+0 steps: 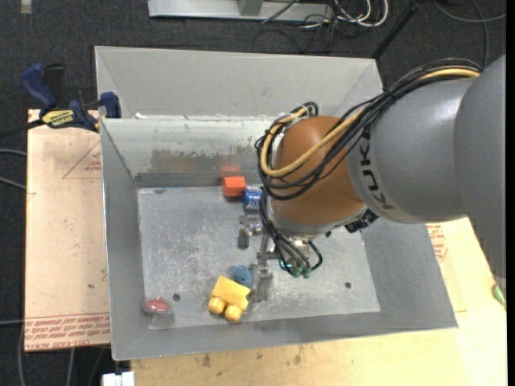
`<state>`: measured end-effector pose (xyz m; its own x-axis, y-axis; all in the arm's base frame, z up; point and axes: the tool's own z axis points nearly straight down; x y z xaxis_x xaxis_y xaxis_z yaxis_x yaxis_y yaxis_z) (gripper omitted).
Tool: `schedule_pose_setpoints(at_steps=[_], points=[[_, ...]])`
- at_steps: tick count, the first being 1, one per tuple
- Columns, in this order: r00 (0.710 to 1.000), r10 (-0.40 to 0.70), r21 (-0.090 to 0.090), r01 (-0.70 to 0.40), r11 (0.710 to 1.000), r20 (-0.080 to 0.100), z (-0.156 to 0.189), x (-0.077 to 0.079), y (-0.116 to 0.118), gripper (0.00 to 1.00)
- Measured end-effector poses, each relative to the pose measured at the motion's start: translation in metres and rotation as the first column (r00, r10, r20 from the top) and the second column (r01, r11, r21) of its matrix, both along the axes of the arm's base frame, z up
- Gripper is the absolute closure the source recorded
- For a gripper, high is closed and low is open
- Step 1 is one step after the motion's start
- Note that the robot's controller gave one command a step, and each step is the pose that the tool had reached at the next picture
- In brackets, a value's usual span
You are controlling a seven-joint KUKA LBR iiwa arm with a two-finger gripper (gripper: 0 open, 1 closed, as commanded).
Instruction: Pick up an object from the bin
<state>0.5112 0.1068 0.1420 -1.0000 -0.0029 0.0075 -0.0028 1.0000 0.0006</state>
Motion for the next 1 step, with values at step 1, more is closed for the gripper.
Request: schedule_pose_setpoints(at_steps=[1], points=[[0.982,0.188,0.001,-0.188,0.982,0.017,-0.0703,-0.0222,0.0205,0.0]])
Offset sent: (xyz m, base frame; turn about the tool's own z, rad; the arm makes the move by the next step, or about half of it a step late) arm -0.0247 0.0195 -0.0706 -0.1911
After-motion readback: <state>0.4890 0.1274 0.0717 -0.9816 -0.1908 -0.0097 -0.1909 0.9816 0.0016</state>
